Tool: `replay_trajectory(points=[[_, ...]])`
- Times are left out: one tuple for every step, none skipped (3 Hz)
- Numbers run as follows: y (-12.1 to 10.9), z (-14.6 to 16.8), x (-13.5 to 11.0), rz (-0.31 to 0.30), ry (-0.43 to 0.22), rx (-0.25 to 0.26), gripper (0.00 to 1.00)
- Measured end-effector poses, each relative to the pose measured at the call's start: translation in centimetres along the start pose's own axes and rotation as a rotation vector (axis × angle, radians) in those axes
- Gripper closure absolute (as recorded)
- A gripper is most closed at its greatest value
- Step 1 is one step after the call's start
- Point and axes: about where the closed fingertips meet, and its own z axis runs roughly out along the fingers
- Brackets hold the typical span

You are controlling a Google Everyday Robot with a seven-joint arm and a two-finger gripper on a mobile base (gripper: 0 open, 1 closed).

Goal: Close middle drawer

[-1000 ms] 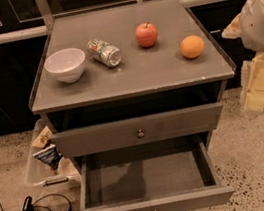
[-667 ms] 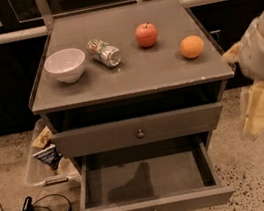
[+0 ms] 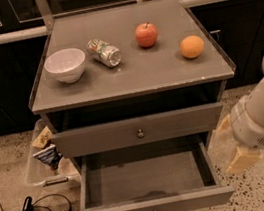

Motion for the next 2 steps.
replay_trajectory(points=[[0.85, 1.06, 0.52, 0.004, 0.010, -0.012, 0.65], [0.79, 0.97, 0.48, 0.003, 0.010, -0.011, 0.88]])
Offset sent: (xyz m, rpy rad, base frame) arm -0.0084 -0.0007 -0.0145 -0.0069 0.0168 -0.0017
